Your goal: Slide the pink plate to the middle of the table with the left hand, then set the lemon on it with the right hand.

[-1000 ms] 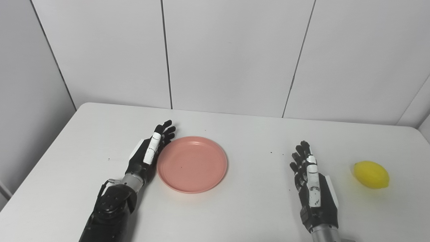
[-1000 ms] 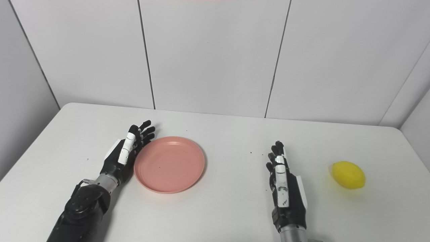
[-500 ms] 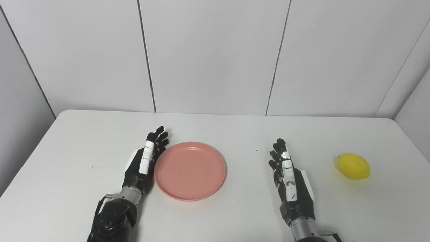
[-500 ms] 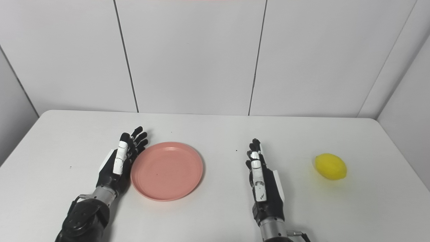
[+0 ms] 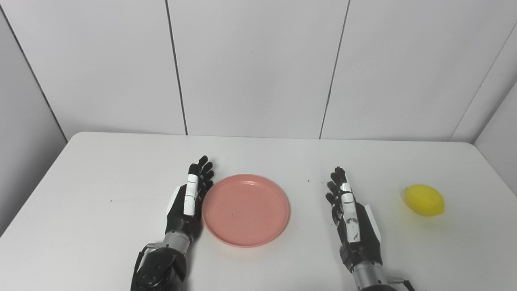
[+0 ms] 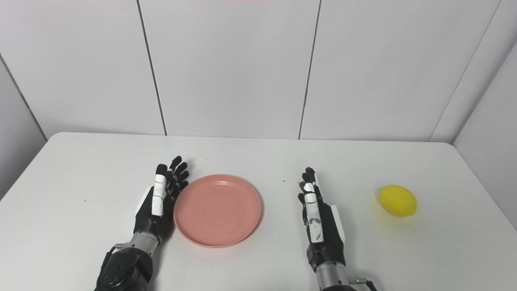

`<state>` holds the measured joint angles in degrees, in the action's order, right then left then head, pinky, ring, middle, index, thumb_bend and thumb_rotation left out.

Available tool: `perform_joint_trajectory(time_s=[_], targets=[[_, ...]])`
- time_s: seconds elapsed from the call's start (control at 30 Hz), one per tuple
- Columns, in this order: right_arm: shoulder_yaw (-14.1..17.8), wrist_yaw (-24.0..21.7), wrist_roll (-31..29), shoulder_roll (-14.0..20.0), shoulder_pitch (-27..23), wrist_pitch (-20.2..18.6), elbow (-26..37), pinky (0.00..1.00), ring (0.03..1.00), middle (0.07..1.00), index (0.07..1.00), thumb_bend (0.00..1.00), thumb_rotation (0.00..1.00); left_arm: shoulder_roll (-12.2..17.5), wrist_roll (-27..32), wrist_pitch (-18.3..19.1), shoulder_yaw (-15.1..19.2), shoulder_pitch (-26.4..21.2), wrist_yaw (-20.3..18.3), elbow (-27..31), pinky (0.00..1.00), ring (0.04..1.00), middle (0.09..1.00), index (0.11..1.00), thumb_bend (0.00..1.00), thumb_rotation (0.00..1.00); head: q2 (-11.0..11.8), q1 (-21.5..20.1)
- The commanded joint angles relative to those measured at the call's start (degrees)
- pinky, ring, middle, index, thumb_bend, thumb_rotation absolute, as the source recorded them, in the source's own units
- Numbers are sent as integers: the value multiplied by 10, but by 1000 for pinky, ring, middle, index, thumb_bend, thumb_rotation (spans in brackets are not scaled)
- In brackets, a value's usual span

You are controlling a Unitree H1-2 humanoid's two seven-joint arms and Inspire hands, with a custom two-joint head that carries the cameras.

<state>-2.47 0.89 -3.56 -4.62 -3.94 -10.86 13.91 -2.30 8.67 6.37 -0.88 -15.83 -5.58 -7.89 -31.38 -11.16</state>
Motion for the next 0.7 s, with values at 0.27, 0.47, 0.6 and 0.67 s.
perform_joint_trajectory(time_s=[0.27, 0.47, 0.6, 0.67], targets=[[2, -10, -9, 12, -11, 6, 10, 1000, 1000, 1000, 999, 733, 1000, -39, -33, -47, -46, 16, 9, 7, 1000, 1000, 1000, 999, 732, 1000, 1, 11], [2, -10, -15, 16, -11, 0, 13, 1000, 1000, 1000, 1000, 734, 1000, -43, -51, -49, -61, 24, 12, 15, 1000, 1000, 1000, 1000, 738, 1000, -2, 13], [1, -10, -14, 17, -11, -1, 14, 1000, 1000, 1000, 998, 731, 1000, -47, -60, -54, -65, 26, 15, 15, 1000, 1000, 1000, 1000, 727, 1000, -2, 13], [1, -11, -14, 18, -11, 0, 14, 1000, 1000, 1000, 1000, 730, 1000, -47, -64, -56, -68, 27, 16, 16, 1000, 1000, 1000, 1000, 723, 1000, -4, 12]])
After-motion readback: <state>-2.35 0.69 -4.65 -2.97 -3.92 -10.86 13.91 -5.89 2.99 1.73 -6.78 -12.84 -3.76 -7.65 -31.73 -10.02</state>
